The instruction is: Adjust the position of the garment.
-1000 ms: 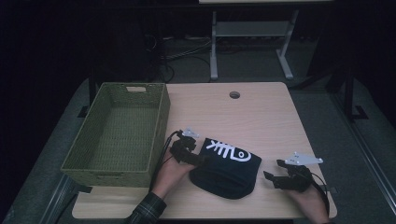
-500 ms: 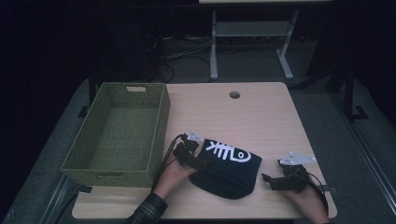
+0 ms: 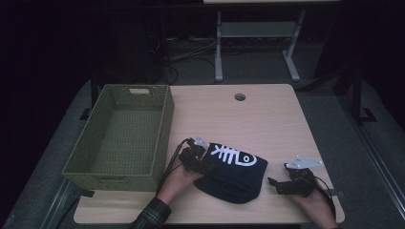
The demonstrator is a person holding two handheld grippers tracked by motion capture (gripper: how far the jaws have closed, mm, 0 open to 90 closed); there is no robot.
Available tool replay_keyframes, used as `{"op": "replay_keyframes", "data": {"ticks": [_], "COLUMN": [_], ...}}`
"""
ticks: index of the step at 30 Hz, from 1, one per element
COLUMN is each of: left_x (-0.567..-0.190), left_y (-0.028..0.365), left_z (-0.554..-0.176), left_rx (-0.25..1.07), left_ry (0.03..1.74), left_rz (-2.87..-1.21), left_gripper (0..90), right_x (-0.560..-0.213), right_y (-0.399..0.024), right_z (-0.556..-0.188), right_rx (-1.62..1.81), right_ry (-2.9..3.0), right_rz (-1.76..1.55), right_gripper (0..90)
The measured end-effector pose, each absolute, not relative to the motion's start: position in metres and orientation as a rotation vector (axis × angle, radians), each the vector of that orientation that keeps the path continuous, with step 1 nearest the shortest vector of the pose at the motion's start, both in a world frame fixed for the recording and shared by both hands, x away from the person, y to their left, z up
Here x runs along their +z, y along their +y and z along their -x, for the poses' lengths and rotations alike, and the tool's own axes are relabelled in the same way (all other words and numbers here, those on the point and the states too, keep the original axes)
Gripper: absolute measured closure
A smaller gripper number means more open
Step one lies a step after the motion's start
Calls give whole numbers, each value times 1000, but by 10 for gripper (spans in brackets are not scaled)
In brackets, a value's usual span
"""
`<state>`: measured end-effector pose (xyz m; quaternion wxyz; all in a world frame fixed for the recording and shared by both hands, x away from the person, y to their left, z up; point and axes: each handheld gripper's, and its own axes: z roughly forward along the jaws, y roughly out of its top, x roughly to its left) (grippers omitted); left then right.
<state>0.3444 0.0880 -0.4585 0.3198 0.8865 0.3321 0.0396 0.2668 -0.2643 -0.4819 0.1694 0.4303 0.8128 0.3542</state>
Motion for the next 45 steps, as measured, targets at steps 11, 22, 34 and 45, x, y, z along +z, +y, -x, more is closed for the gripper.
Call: {"op": "replay_keyframes", "data": {"ticks": [11, 22, 34, 45], "left_x": [-457, -456, -446, -424], "left_y": [88, 89, 94, 95], "left_z": [-344, -347, -350, -345], "left_rx": [24, -37, -103, -106], "left_ry": [855, 860, 884, 857], "left_rz": [-2315, -2320, -2266, -2232], "left_gripper": [514, 658, 684, 686], "right_x": [-482, -482, -482, -482], "right_y": [-264, -264, -264, -264], "right_z": [-267, -267, -267, -267], "right_rx": [1006, 1006, 1006, 1006], "right_ry": [2310, 2310, 2310, 2311], "right_rz": [-1224, -1224, -1224, -1223], "right_gripper": [131, 131, 131, 130]}}
